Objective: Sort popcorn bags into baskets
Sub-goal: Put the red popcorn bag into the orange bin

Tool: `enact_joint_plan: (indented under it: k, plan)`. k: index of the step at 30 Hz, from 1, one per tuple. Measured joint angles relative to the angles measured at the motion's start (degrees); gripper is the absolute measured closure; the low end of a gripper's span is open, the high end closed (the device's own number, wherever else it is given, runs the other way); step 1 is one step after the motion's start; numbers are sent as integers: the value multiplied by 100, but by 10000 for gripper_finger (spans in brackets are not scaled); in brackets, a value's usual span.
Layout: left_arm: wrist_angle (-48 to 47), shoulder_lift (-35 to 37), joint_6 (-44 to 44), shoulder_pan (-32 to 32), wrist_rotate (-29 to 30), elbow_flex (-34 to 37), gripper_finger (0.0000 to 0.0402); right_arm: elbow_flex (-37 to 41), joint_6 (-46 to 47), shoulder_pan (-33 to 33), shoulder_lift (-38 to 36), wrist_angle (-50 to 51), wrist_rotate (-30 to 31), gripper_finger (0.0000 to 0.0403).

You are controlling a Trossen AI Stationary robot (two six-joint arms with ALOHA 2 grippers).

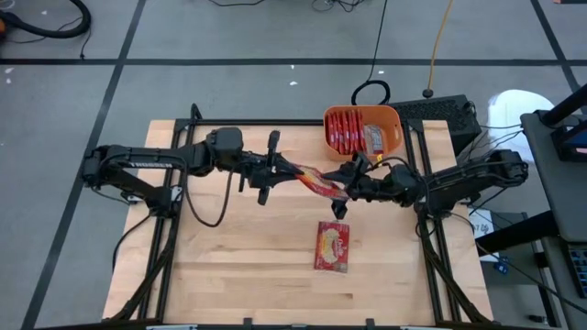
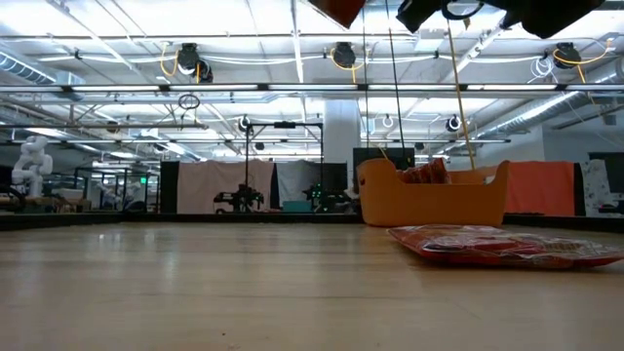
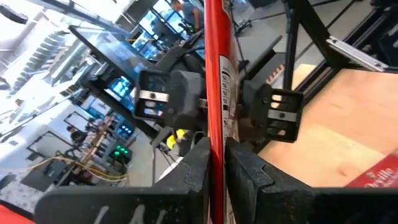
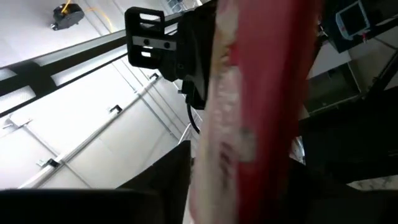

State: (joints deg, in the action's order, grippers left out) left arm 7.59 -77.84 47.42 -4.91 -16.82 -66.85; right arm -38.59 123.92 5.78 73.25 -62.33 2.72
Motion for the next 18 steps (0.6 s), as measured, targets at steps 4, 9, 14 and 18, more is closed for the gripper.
enact_joint_plan:
  k: [4, 9, 14, 18]
  plan:
    - [21, -85, -151, 2, 42, -10, 356, 0, -118, -84, 2, -3, -4, 273]
    - [46, -141, -488, 44, 47, -9, 356, 0, -286, -108, 2, 7, -9, 304]
    - [21, -155, -634, 70, 87, -9, 355, 0, -437, -107, 2, 20, -13, 333]
    - [16, -155, -1013, 70, 231, -9, 342, 0, -473, -108, 2, 47, -6, 349]
